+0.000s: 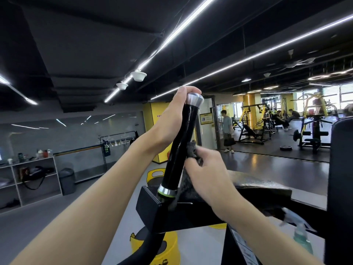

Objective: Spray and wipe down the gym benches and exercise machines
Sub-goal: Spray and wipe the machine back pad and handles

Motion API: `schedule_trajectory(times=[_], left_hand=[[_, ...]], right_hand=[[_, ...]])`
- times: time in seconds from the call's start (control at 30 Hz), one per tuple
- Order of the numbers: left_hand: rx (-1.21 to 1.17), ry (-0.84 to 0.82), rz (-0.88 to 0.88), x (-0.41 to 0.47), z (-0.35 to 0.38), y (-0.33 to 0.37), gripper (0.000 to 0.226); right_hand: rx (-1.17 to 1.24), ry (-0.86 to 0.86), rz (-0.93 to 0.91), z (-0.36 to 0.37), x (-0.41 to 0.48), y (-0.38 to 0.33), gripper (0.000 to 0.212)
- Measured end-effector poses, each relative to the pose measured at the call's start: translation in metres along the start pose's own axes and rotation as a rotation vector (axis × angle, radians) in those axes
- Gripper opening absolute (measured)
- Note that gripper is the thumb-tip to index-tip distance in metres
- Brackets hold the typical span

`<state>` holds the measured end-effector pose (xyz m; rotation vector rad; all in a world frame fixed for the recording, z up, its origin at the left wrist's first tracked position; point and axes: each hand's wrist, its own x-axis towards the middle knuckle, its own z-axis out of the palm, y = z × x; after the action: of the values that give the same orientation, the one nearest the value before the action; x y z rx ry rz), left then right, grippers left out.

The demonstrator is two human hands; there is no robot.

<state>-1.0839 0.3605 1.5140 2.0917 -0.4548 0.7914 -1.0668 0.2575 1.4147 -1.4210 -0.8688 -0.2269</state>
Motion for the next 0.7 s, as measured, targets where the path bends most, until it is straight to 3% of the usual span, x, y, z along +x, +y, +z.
schedule_trajectory(times=[0.17, 0.2, 0.3, 0.37, 0.4, 0.57, 0.7], left_hand=[[-0.028, -0.015, 0.017, 0.000, 0.001, -0.003, 0.053], [-0.037, -0.020, 0.020, 0.000, 0.000, -0.003, 0.053], [-0.063, -0.024, 0.031, 0.000, -0.003, -0.004, 0.054], [-0.059, -0.021, 0.018, 0.000, -0.004, -0.003, 0.055], [-0.051, -0.022, 0.011, 0.000, -0.005, -0.002, 0.055], [-0.005, -0.042, 0.016, 0.003, -0.011, -0.002, 0.056], [0.015, -0.036, 0.030, 0.002, -0.008, 0.001, 0.053]], right_hand=[[-0.303, -0.349, 0.132, -0.013, -0.017, 0.010, 0.024], [-0.263, -0.330, 0.178, -0.016, -0.015, 0.007, 0.025], [0.292, -0.033, 0.385, -0.024, 0.010, -0.009, 0.023], [0.496, 0.136, 0.359, -0.027, 0.041, -0.020, 0.017], [0.540, 0.137, 0.315, -0.027, 0.055, -0.024, 0.017], [0.469, -0.170, 0.288, -0.027, 0.072, -0.018, 0.017], [0.405, -0.266, 0.322, -0.032, 0.062, 0.000, 0.018]])
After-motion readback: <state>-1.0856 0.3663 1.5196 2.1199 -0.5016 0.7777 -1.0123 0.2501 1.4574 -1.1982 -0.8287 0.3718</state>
